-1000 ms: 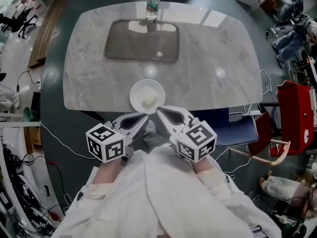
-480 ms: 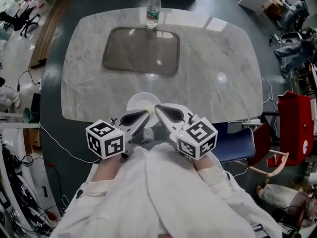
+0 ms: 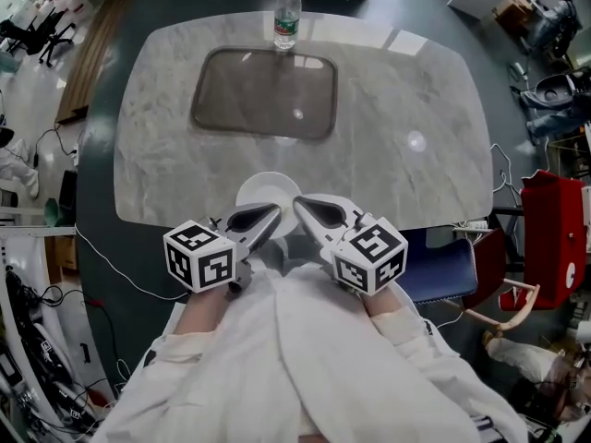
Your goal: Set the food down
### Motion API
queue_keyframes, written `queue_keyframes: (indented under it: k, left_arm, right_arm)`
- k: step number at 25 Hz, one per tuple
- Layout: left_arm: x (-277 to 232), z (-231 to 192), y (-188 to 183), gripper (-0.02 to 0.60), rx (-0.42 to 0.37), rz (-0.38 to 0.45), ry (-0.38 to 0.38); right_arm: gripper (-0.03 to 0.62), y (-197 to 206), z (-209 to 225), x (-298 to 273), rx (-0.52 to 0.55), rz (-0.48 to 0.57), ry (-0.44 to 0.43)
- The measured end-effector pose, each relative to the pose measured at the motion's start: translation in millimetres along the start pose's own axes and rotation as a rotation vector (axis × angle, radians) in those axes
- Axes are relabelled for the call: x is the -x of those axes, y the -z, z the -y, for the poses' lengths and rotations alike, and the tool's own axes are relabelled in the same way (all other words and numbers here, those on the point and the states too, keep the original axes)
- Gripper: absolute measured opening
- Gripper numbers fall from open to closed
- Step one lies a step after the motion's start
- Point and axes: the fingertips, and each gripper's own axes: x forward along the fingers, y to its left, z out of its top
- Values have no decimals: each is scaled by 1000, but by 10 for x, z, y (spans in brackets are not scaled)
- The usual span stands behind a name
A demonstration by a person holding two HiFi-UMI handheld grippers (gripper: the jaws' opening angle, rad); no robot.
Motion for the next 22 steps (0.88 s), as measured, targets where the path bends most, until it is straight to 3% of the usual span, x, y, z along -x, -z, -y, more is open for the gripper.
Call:
queue_keyframes:
  k: [22]
  left_arm:
    - [221, -110, 136, 26, 42, -86, 14]
  right_arm:
    - [2, 88, -154, -165, -99, -15, 46]
